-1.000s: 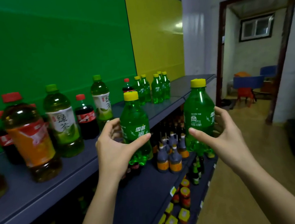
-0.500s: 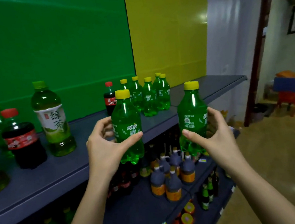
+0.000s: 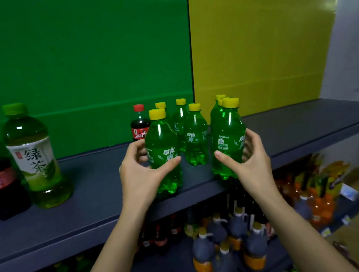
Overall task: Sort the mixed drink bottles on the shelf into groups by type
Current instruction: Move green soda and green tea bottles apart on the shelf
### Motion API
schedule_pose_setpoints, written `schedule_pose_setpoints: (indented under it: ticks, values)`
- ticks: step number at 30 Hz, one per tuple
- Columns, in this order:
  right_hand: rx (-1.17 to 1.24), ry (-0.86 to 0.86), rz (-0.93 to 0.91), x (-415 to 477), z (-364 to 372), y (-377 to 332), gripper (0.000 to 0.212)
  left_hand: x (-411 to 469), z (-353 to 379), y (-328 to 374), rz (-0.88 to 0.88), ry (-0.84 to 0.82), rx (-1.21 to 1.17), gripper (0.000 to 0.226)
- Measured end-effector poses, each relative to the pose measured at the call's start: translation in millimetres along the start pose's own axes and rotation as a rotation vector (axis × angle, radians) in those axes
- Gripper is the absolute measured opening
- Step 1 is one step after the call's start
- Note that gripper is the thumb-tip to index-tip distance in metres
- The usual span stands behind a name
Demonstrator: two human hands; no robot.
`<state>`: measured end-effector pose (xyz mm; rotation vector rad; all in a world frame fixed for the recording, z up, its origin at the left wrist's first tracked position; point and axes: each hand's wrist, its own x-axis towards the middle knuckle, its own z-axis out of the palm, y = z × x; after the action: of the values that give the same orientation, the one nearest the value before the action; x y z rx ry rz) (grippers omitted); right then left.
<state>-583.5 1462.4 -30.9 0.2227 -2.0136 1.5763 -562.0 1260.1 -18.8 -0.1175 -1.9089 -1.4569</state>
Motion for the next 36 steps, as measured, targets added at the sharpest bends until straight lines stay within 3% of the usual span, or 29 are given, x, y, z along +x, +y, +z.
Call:
schedule_pose_setpoints:
  ticks: [10, 17, 23, 28, 30, 32, 34, 36]
  values:
    - [-0.068, -0.072, -0.013, 34, 20, 53, 0.079, 24, 42, -35, -0.049, -0.038, 0.054, 0.067]
    - [-0.126, -0.091, -0.073, 43, 31, 60, 0.074, 30, 51, -39, -0.006, -0.073, 0.226, 0.069]
    - [-0.179, -0.083, -0.093, 49, 37, 62, 0.077, 38, 63, -46, -0.048, -0.048, 0.27, 0.075]
    - [-0.131, -0.088, -0.14, 48, 26, 62, 0.081, 26, 60, -40, -0.121, -0.041, 0.273, 0.069]
    - [-0.015, 0.01, -0.263, 43, 16, 53, 0.067, 10, 47, -36, -0.132, 0.017, 0.25, 0.066]
    - [0.07, 0.015, -0.429, 34, 12, 36, 0.037, -6, 27, -30, -0.088, 0.157, 0.173, 0.046]
    - [0.094, -0.14, -0.545, 22, 20, 18, 0.021, -16, 1, -25, -0.043, 0.28, 0.153, 0.022]
    - [0.129, -0.336, -0.589, 7, 38, 3, 0.02, -22, -27, -23, -0.016, 0.342, 0.193, 0.019]
